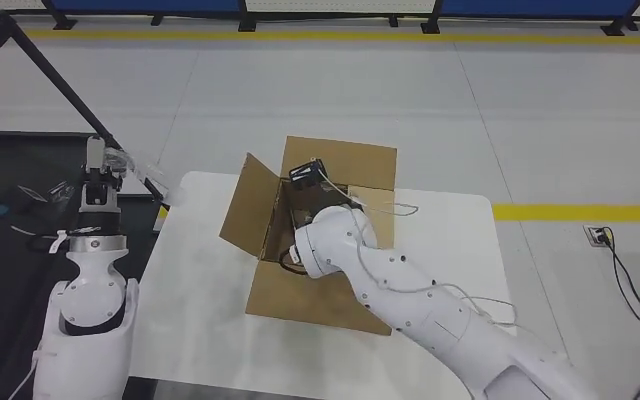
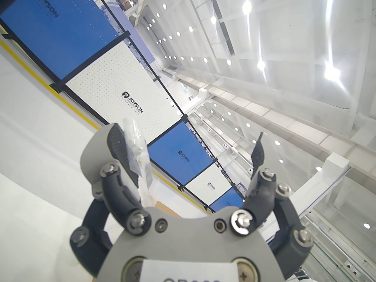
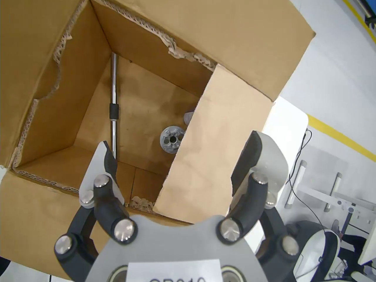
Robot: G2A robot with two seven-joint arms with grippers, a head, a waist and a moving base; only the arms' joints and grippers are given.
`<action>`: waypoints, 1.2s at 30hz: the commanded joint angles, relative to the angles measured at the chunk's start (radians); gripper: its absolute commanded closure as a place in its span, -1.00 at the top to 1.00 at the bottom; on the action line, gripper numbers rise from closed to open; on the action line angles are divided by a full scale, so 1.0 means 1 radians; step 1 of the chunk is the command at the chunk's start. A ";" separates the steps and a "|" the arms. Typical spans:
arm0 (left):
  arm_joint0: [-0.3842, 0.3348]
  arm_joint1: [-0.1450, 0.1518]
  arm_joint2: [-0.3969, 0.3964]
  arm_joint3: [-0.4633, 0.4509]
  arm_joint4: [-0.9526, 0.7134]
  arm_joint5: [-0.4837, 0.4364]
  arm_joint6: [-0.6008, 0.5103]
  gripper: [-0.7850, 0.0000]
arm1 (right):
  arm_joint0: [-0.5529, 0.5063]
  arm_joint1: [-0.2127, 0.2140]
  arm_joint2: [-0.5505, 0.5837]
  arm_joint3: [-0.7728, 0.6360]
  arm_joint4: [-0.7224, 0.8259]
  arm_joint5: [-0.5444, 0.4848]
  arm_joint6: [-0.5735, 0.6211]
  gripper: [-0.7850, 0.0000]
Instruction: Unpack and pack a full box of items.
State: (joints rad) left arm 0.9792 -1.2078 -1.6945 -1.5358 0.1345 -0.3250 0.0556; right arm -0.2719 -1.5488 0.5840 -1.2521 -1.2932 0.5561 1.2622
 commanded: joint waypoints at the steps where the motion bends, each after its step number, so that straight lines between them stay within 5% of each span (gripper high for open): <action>1: -0.003 0.000 0.002 0.004 0.001 -0.002 -0.001 1.00 | 0.000 0.000 0.000 -0.001 0.000 0.001 0.001 1.00; 9: -0.011 -0.001 0.011 0.012 0.000 -0.003 -0.005 1.00 | -0.025 -0.019 0.000 0.106 0.022 -0.094 -0.017 1.00; 25: -0.012 -0.002 0.019 0.005 0.007 0.000 -0.010 1.00 | 0.041 -0.132 -0.094 0.367 -0.164 -0.092 0.094 1.00; 36: -0.020 -0.002 0.018 0.001 -0.002 -0.009 -0.015 1.00 | 0.007 -0.196 0.013 0.421 -0.414 -0.122 0.124 1.00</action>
State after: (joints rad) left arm 0.9604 -1.2104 -1.6763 -1.5347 0.1312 -0.3338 0.0415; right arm -0.2585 -1.7405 0.5791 -0.8270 -1.6786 0.4382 1.3819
